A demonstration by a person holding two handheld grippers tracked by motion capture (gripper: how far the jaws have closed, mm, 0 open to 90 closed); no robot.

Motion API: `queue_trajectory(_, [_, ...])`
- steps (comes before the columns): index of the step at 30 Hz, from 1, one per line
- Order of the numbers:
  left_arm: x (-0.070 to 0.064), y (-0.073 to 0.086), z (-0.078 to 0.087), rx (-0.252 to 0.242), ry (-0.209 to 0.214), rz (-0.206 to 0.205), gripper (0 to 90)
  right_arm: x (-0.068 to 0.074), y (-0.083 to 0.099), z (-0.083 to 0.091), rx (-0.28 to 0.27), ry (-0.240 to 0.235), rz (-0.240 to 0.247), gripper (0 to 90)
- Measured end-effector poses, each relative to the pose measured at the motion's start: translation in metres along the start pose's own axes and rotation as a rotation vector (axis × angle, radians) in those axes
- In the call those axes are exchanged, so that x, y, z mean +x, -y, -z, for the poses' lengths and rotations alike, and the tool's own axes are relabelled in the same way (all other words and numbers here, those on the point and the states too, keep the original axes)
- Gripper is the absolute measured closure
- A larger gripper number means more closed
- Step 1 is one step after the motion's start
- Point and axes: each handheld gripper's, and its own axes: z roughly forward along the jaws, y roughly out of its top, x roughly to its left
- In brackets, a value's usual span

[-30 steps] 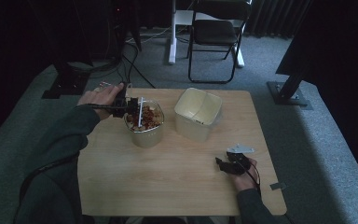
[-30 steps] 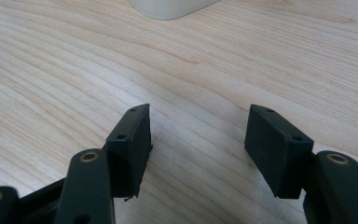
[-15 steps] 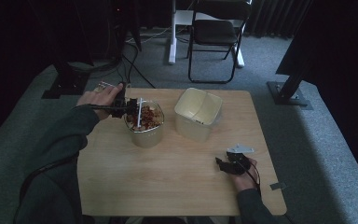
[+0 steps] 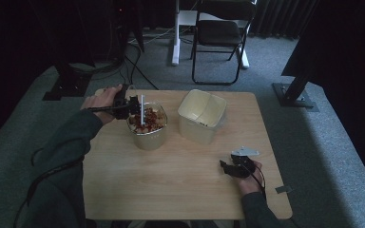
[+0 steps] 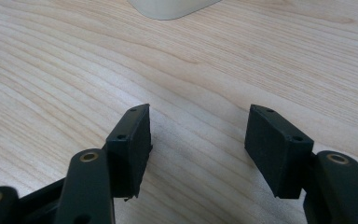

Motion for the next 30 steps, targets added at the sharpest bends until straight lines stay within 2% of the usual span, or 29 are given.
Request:
queue_trajectory(2, [0.004,0.002,0.0,-0.029,0.043,0.101,34.5,0.0,0.0,0.0,0.001,0.0,-0.001,40.2])
queue_trajectory(3, [0.006,0.003,0.0,-0.037,0.058,0.136,34.4,0.0,0.0,0.0,0.001,0.0,-0.001,40.2])
queue_trajectory(5, [0.013,0.005,0.001,-0.074,0.111,0.255,34.4,0.0,0.0,0.0,0.0,0.0,-0.001,40.2])
queue_trajectory(6, [0.015,0.007,0.001,-0.089,0.128,0.296,34.4,0.0,0.0,0.0,0.0,0.0,-0.001,40.2])
queue_trajectory(8, [0.02,0.011,0.0,-0.137,0.176,0.42,34.4,0.0,0.0,0.0,0.0,-0.001,-0.001,40.2])
queue_trajectory(9, [0.022,0.014,-0.001,-0.148,0.203,0.467,34.3,0.0,0.0,0.0,0.0,0.0,-0.001,40.2])
queue_trajectory(11, [0.027,0.019,-0.003,-0.169,0.241,0.545,34.3,0.0,0.0,0.0,-0.001,0.0,-0.001,40.2])
queue_trajectory(15, [0.034,0.029,-0.006,-0.198,0.293,0.675,34.2,0.0,0.0,0.0,-0.001,-0.001,-0.001,40.2])
queue_trajectory(21, [0.038,0.04,-0.009,-0.245,0.34,0.821,34.1,0.0,0.0,0.0,-0.002,-0.001,-0.001,40.2])
queue_trajectory(25, [0.04,0.043,-0.011,-0.261,0.357,0.868,34.1,0.0,0.0,0.0,-0.001,-0.002,-0.001,40.2])
queue_trajectory(30, [0.043,0.045,-0.011,-0.302,0.378,0.951,34.0,0.0,0.0,0.0,-0.002,-0.002,-0.001,40.2])
